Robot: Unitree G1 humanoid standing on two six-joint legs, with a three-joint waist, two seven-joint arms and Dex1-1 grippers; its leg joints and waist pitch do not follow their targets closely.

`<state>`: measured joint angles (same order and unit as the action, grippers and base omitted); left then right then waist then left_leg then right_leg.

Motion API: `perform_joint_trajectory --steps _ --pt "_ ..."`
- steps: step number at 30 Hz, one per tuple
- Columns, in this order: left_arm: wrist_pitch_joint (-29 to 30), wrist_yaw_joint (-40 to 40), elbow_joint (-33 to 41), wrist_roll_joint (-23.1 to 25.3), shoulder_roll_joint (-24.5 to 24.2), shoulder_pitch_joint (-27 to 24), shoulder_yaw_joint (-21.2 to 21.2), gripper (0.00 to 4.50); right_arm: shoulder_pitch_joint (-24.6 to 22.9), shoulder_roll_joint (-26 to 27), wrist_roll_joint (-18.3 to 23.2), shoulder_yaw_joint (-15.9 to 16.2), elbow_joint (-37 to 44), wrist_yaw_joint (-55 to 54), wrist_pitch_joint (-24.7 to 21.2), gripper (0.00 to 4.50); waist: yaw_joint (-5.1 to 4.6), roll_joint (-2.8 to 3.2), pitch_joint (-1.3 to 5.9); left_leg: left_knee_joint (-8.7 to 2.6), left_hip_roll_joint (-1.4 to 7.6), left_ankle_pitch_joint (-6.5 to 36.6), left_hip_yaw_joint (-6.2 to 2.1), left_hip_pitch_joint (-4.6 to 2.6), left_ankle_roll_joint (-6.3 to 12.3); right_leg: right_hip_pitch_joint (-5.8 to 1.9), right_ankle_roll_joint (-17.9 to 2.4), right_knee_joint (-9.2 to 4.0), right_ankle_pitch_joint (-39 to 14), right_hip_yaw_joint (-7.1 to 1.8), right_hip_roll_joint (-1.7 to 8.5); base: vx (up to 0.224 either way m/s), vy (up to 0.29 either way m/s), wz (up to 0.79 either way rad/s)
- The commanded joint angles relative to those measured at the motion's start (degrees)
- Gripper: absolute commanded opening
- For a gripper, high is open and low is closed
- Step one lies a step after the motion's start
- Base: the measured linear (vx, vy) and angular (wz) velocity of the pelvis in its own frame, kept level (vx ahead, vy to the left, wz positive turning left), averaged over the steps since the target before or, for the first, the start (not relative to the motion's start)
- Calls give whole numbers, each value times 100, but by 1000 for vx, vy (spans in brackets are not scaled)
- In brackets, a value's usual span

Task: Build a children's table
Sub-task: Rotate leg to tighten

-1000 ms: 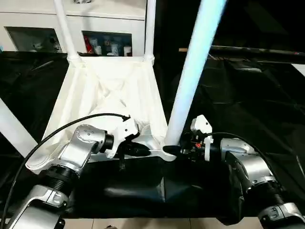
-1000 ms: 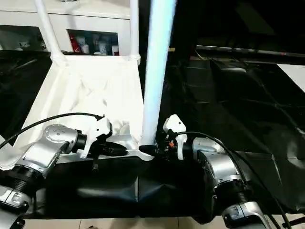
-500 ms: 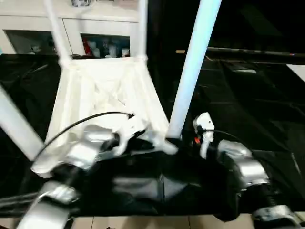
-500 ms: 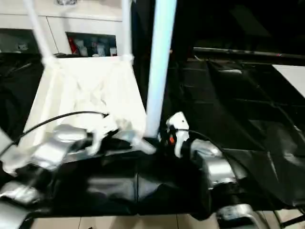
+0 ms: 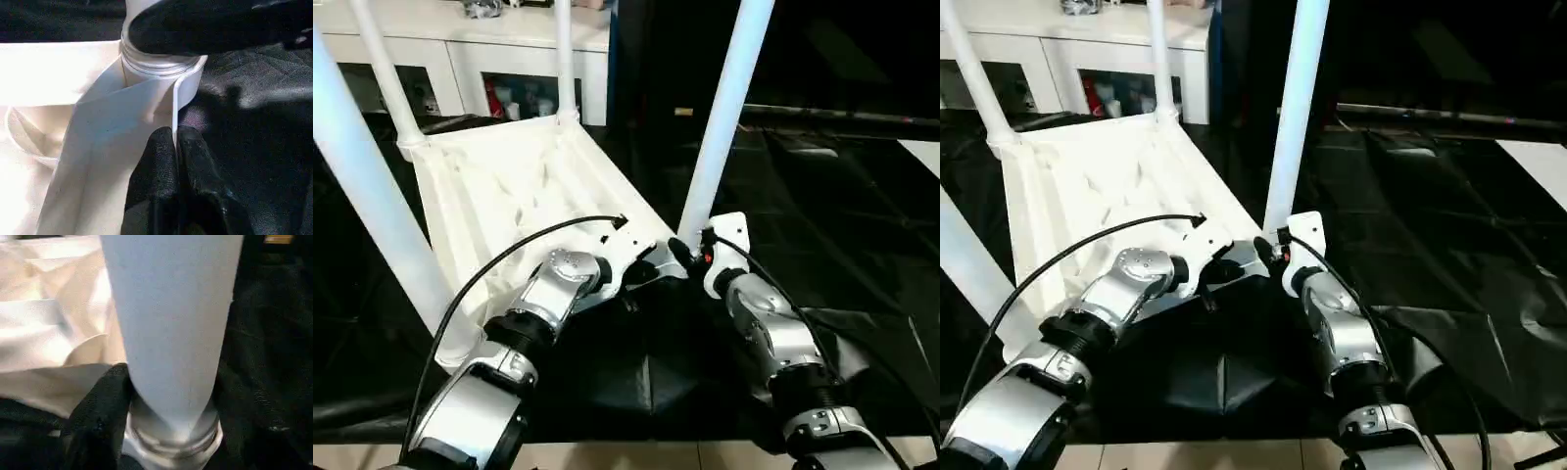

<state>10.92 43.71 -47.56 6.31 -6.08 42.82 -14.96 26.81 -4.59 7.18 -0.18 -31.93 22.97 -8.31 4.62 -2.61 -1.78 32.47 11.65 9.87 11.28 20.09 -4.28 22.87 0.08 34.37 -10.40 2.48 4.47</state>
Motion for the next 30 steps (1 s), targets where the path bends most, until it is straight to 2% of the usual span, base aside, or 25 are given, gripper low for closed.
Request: perform_joint_trajectory --steps 1,4,5,6,9,12,13,15,17,18,20,22,30 --pt "-40 205 -6 -78 0 -73 -85 0 -150 -14 216 347 165 798 -200 294 10 -21 247 -382 124 1806 -94 -24 122 -184 -749 -535 -2033 -192 325 0 0 0" --pt "-182 891 291 -214 -307 -252 -109 0 -229 -525 396 399 499 1624 -381 327 48 -15 249 -383 138 1604 -96 6 205 -230 -858 -496 -1693 -191 323 0 0 0" --pt "-191 1046 390 -247 -405 -308 -110 0 -250 -681 392 456 574 1866 -393 327 46 -11 246 -383 137 1586 -90 13 219 -226 -882 -497 -1678 -194 326 0 0 0" --pt "-192 1145 453 -270 -474 -344 -108 0 -262 -790 381 503 624 2036 -394 347 55 -9 255 -374 142 1562 -94 6 211 -232 -898 -486 -1652 -189 332 0 0 0" --pt "-232 1598 770 -413 -741 -505 -86 0 -329 -1137 493 656 844 2741 -538 347 48 13 240 -382 158 1590 -88 -2 195 -218 -971 -486 -1688 -187 330 0 0 0" --pt "-266 2208 1210 -659 -1014 -749 -87 0 -391 -1375 574 790 1014 3297 -610 347 36 7 240 -390 177 1646 -96 6 160 -220 -1000 -464 -1700 -193 339 0 0 0" --pt "-255 2242 1237 -671 -1033 -763 -88 0 -392 -1383 579 796 1020 3322 -612 347 45 20 240 -387 178 1625 -84 -15 168 -193 -1027 -467 -1648 -200 336 0 0 0" --pt "-64 2536 1539 -822 -1214 -914 -63 0 -415 -1457 635 863 1066 3566 -629 347 43 -2 246 -385 180 1568 -79 -11 161 -203 -1079 -449 -1557 -196 337 0 0 0" --pt "25 2699 1713 -894 -1336 -1013 -37 0 -418 -1485 657 912 1069 3720 -588 312 50 24 251 -381 187 1443 -76 -13 164 -200 -1154 -416 -1357 -194 333 0 0 0" --pt "17 2737 1746 -898 -1374 -1041 -30 0 -409 -1476 657 923 1051 3757 -539 312 40 11 251 -379 184 1406 -67 -11 176 -198 -1167 -416 -1301 -193 323 0 0 0" --pt "32 2788 1812 -908 -1410 -1083 -28 0 -406 -1468 678 927 1046 3812 -528 310 46 24 260 -367 184 1257 -63 -4 192 -210 -1227 -380 -1039 -195 325 0 0 0" --pt "80 2864 1933 -941 -1465 -1156 -30 0 -399 -1439 690 932 1026 3894 -472 284 42 -2 259 -356 178 1191 -50 2 225 -218 -1262 -371 -910 -194 321 0 0 0" --pt "196 2878 2113 -959 -1548 -1256 -25 0 -324 -1380 665 979 858 4070 -277 228 50 -20 246 -356 175 1221 -52 -4 205 -216 -1182 -386 -1185 -199 338 0 0 0"
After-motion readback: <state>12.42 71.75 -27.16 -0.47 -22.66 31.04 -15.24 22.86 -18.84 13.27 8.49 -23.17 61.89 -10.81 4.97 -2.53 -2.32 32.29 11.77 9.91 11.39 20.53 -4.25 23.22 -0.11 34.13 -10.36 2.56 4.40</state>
